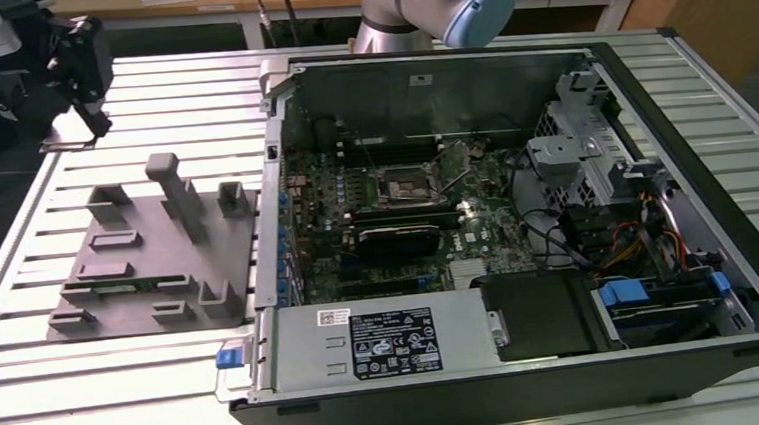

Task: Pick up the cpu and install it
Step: 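Pick up the cpu and move it towards the insertion slot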

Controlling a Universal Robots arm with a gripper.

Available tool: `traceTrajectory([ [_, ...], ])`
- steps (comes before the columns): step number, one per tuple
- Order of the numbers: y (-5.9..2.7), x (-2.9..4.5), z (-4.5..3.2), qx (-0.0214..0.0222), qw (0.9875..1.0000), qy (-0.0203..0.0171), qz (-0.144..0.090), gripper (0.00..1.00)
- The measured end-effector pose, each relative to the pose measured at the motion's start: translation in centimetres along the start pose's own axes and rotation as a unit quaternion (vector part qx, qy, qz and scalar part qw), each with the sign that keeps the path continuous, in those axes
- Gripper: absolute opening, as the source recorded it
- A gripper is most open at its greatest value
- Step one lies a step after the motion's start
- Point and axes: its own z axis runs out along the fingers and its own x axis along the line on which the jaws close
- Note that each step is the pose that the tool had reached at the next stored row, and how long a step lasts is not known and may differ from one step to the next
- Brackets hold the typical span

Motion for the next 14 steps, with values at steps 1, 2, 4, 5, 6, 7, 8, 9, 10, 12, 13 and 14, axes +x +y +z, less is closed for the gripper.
traceTrajectory([
  [1, 0.01, -0.25, 0.01, 0.0, 1.0, 0.0, 0.0, 0.55],
  [2, 0.03, -0.49, 0.02, 0.0, 1.0, 0.0, 0.0, 0.55],
  [4, 0.05, -0.97, 0.03, 0.0, 1.0, 0.0001, 0.0, 0.55],
  [5, 0.07, -1.23, 0.04, 0.0, 1.0, 0.0, 0.0, 0.55],
  [6, 0.08, -1.49, 0.05, 0.0, 1.0, 0.0, 0.0, 0.55],
  [7, 0.1, -1.77, 0.07, 0.0, 1.0, 0.0, 0.0, 0.55],
  [8, 0.11, -2.06, 0.08, 0.0, 1.0, 0.0, 0.0, 0.55],
  [9, 0.13, -2.37, 0.09, 0.0, 1.0, 0.0, 0.0, 0.55],
  [10, 0.14, -2.67, 0.1, 0.0001, 1.0, 0.0001, 0.0, 0.55],
  [12, 0.18, -3.31, 0.13, 0.0, 1.0, 0.0, 0.0, 0.55],
  [13, 0.19, -3.63, 0.14, 0.0, 1.0, 0.0, 0.0, 0.55],
  [14, 0.21, -3.95, 0.15, 0.0, 1.0, 0.0, 0.0, 0.55],
])
